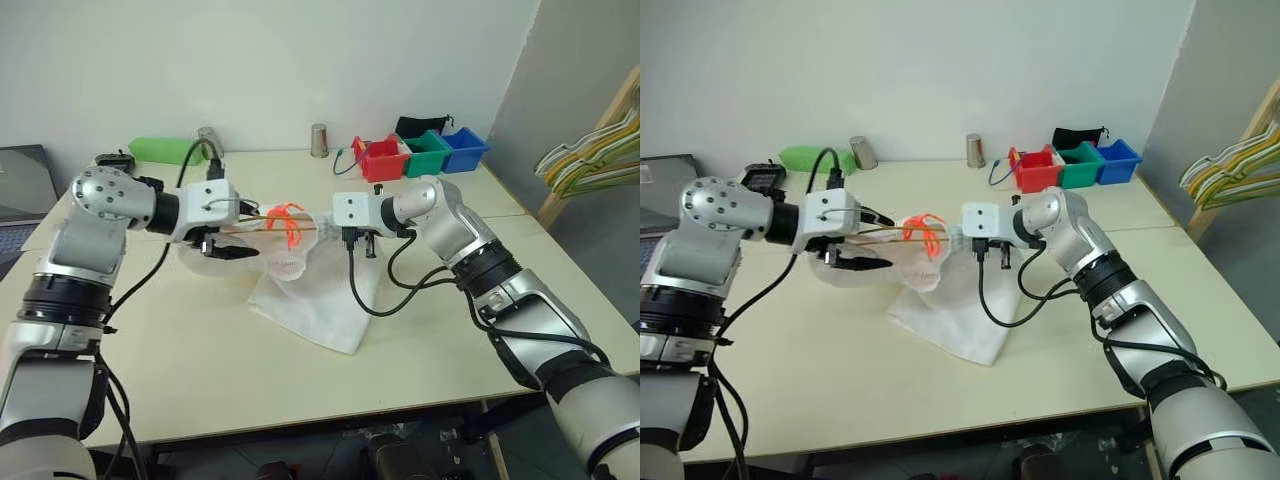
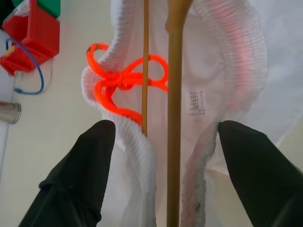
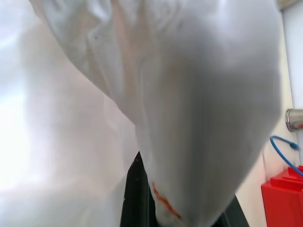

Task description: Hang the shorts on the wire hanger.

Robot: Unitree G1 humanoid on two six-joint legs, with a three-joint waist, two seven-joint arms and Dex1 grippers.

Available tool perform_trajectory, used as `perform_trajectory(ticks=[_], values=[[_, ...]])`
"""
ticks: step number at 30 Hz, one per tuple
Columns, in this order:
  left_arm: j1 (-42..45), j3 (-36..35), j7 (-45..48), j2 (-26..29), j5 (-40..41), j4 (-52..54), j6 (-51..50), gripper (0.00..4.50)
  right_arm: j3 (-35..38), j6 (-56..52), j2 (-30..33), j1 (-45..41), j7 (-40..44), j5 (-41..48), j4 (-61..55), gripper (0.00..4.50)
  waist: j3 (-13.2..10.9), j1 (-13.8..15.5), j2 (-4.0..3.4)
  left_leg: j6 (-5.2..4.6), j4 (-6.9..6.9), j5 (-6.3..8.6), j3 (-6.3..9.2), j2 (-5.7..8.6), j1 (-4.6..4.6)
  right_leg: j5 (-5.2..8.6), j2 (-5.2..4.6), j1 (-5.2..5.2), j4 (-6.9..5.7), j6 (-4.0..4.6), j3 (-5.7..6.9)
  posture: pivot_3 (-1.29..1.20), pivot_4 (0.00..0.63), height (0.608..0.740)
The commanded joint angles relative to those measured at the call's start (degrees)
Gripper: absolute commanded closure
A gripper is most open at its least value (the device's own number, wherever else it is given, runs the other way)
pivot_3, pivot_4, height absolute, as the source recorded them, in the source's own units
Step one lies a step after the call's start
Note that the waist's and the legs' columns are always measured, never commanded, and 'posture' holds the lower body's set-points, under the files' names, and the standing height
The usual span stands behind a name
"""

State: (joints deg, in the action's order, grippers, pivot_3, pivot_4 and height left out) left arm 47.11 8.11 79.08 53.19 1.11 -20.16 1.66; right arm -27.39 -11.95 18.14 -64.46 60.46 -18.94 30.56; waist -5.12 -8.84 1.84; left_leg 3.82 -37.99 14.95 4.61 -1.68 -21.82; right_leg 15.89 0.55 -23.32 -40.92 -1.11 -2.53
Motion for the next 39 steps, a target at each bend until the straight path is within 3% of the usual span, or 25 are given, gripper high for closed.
perform_trajectory(ticks=[1, 12, 23, 35, 39], values=[[0.8, -4.1, -0.9, 2.5, 1.8, -1.1, 0.1, 0.04, 3.0, -2.8, 2.2, 0.8, 0.8, 1.6, -3.5, 4.5, 0.0, 0.4, 0.0, 0.0, 0.0, 0.0, 0.0, 0.0, 0.0, 0.0, 0.0, 0.0, 0.0, 0.0, 0.0, -0.01, 0.0, 0.74], [0.1, -1.0, -3.8, 1.5, -2.5, -2.0, 2.9, 0.04, 2.4, -5.4, 2.9, 2.0, 1.0, 2.7, -8.8, 4.5, 0.0, 1.0, 0.0, 0.0, -0.02, 0.0, -0.02, 0.0, -0.01, 0.0, 0.0, 0.01, 0.01, 0.0, 0.01, -0.03, 0.0, 0.74], [2.6, 1.6, -7.2, -5.0, -5.0, -5.6, 5.7, 0.04, 1.8, -7.2, 2.2, 2.5, 1.0, 3.0, -11.5, 4.5, 0.0, 0.8, 0.0, 0.0, -0.02, 0.0, -0.01, -0.01, -0.01, 0.0, 0.01, 0.01, 0.0, 0.0, 0.01, -0.06, 0.001, 0.74], [3.1, -0.8, -6.0, -4.1, -2.9, -9.7, 10.4, 0.04, 3.3, -11.7, 2.7, 3.4, 2.5, 5.6, -13.6, 4.5, 0.0, 0.7, -0.01, 0.0, -0.02, 0.0, -0.01, -0.01, -0.01, 0.0, 0.01, 0.01, 0.01, 0.0, 0.01, -0.06, 0.007, 0.74], [3.8, -1.9, -9.4, -3.1, -4.2, -13.3, 17.6, 0.04, 5.7, -16.2, 2.9, 3.0, 4.5, 9.5, -14.7, 4.5, 0.0, 0.7, -0.01, 0.0, -0.02, 0.0, 0.0, -0.01, 0.0, 0.0, 0.01, 0.0, 0.01, 0.0, 0.02, -0.05, 0.008, 0.74]])
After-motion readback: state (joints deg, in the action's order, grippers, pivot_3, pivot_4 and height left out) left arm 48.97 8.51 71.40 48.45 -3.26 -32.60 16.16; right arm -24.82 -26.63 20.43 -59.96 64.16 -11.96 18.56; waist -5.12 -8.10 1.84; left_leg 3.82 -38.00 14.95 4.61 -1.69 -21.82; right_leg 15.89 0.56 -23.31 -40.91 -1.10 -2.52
